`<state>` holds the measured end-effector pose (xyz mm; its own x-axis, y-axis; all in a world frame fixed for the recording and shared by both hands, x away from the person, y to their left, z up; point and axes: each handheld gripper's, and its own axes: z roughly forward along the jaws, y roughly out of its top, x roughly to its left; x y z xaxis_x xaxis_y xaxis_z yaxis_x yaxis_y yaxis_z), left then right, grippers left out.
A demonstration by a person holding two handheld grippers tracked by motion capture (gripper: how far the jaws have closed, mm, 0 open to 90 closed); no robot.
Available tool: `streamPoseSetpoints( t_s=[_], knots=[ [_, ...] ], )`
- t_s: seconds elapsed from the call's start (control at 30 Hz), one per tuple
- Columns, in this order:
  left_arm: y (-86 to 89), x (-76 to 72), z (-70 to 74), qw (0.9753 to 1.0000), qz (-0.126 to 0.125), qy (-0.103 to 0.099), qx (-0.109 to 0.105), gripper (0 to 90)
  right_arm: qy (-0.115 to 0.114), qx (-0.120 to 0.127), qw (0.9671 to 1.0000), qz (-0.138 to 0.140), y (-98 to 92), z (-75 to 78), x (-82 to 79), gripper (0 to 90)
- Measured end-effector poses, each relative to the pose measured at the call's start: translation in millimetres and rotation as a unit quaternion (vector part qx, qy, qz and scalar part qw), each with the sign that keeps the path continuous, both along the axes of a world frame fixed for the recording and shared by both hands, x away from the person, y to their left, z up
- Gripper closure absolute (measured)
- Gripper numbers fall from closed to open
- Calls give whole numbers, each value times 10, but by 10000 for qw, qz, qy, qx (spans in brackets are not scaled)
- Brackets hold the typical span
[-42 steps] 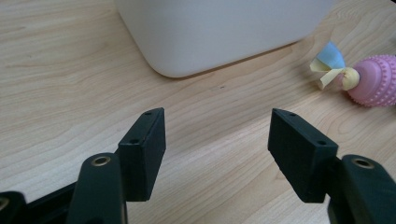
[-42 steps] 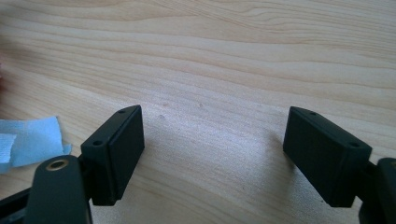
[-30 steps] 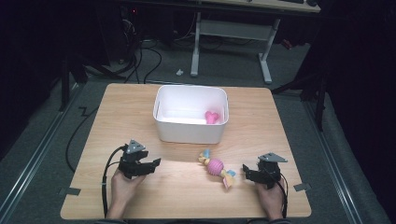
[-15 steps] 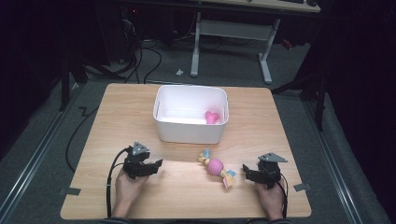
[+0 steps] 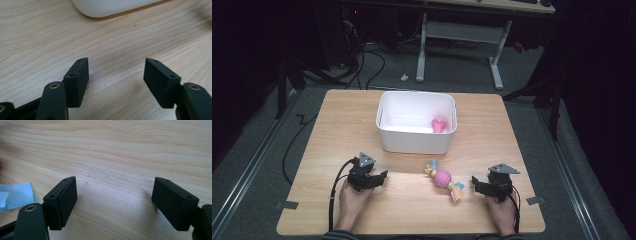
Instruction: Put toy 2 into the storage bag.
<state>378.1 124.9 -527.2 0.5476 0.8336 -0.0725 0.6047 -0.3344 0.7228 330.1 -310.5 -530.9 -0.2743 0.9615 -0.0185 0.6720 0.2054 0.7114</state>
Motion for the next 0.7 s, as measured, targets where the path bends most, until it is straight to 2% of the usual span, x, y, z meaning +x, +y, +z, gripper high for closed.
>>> streamPoseSetpoints(
  t_s=[0.27, 0.3, 0.33, 0.37, 0.53, 0.7],
  knots=[
    [-23, 18, -34, 9998, 10, -90, 153, 371, 14, 14, 10000, -3, 3, 0, 0, 198],
    [-27, 14, -39, 9998, 9, -118, 162, 365, 20, 18, 10000, 5, 3, 0, 0, 194],
    [-38, 0, -68, 9995, -52, -257, 191, 356, 11, 11, 10000, 31, 2, -1, 2, 188],
    [-35, -1, -81, 9994, -54, -299, 154, 337, 16, 9, 10000, 47, 3, -1, 3, 186],
    [-34, 2, -83, 9995, 21, -281, 168, 293, 43, -9, 10000, 72, 7, 5, -4, 193],
    [-32, 1, -83, 9994, 49, -279, 180, 286, 269, -44, 9992, 294, 19, 56, -5, 229]
  ],
)
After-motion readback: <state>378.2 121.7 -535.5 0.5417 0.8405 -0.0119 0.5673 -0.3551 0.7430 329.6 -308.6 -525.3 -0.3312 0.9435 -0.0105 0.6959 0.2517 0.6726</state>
